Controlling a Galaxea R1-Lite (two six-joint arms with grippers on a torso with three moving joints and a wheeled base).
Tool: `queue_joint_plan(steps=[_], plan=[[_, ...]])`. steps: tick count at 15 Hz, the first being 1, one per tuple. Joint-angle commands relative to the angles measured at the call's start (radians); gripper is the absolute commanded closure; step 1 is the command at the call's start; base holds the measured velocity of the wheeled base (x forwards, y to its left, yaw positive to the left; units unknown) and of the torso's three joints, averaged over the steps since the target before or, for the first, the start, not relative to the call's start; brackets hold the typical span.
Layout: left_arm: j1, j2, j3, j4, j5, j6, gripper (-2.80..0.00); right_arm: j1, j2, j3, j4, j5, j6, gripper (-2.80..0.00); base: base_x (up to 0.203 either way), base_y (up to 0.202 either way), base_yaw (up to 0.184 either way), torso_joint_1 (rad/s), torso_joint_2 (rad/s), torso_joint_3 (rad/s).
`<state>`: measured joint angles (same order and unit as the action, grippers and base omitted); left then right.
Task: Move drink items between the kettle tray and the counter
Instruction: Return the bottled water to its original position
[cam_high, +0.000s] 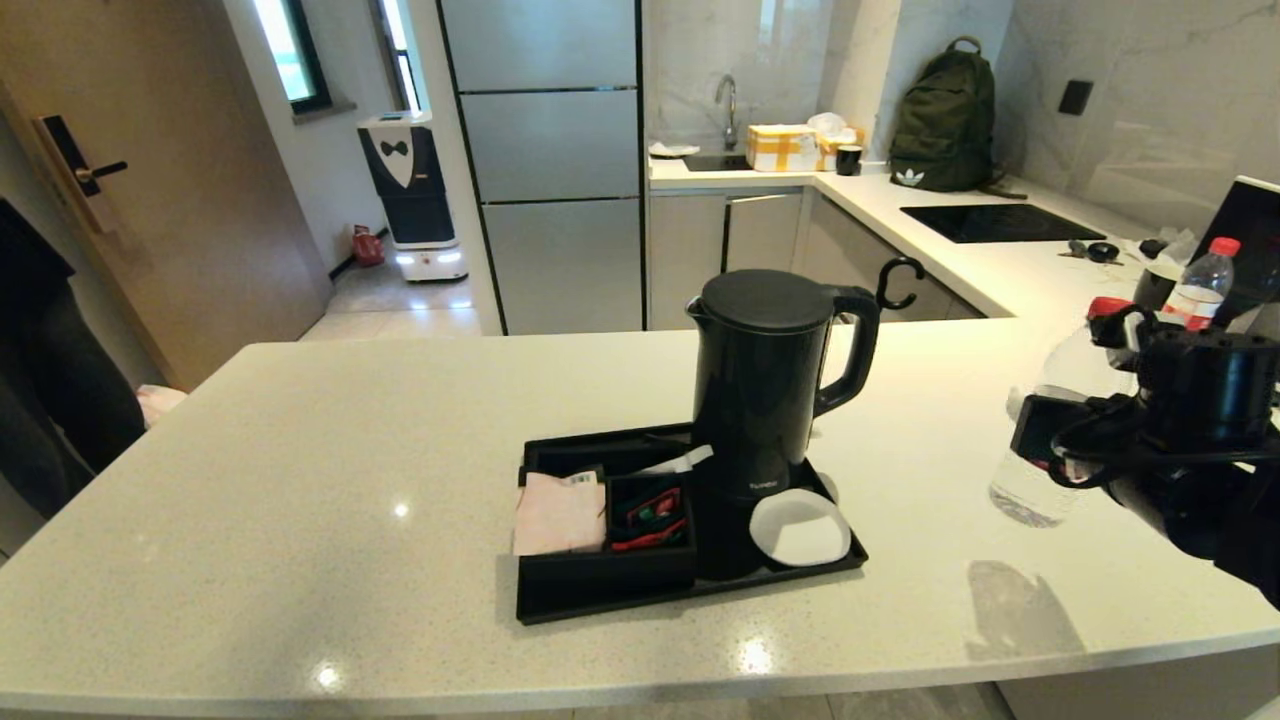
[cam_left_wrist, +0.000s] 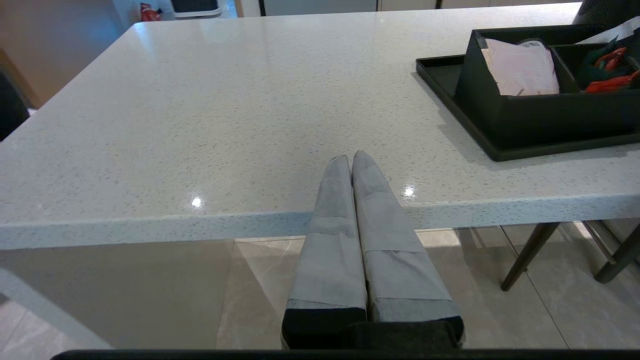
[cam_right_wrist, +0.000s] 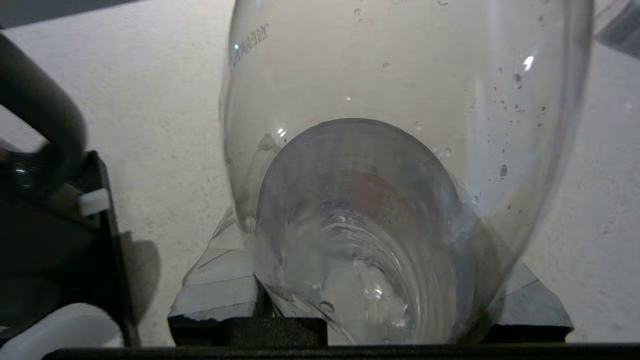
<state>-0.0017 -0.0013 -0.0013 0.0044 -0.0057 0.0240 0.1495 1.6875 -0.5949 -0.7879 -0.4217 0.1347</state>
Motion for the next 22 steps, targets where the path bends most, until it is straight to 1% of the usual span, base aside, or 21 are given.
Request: queue_joint_plan(steps=[1,3,4,6,9,10,13,17,19,22], plan=[[0.0,0.001,0.001,0.0,0.0,0.001,0.0,0.109,-0.055,-0.02,-0.002,-0.009,-0.011,0.0,0.0,0.0,0.0,0.0,0.0,0.0],[0.0,0.001,0.0,0.0,0.0,0.001,0.0,0.248,-0.029,-0.029,-0.031,-0.048,-0.031,0.0,0.0,0.0,0.0,0.0,0.0,0.0],[0.0,0.001,0.0,0.0,0.0,0.001,0.0,0.283,0.008,-0.029,-0.068,-0.073,-0.037,0.0,0.0,0.0,0.0,0.0,0.0,0.0],[0.0,0.001,0.0,0.0,0.0,0.001,0.0,0.352,0.103,-0.025,-0.22,-0.117,-0.062,0.0,0.0,0.0,0.0,0.0,0.0,0.0],[0.0,0.001,0.0,0.0,0.0,0.001,0.0,0.431,0.217,-0.021,-0.397,-0.163,-0.111,0.0,0.0,0.0,0.0,0.0,0.0,0.0],[0.0,0.001,0.0,0.0,0.0,-0.001,0.0,0.436,0.241,-0.028,-0.423,-0.167,-0.123,0.0,0.0,0.0,0.0,0.0,0.0,0.0],[0.0,0.001,0.0,0.0,0.0,0.001,0.0,0.441,0.248,-0.034,-0.433,-0.169,-0.127,0.0,0.0,0.0,0.0,0.0,0.0,0.0],[0.0,0.001,0.0,0.0,0.0,-0.001,0.0,0.468,0.426,-0.091,-0.488,-0.172,-0.122,0.0,0.0,0.0,0.0,0.0,0.0,0.0],[0.0,0.001,0.0,0.0,0.0,0.001,0.0,0.488,0.452,-0.111,-0.488,-0.172,-0.118,0.0,0.0,0.0,0.0,0.0,0.0,0.0],[0.0,0.001,0.0,0.0,0.0,0.001,0.0,0.496,0.485,-0.13,-0.489,-0.176,-0.117,0.0,0.0,0.0,0.0,0.0,0.0,0.0]])
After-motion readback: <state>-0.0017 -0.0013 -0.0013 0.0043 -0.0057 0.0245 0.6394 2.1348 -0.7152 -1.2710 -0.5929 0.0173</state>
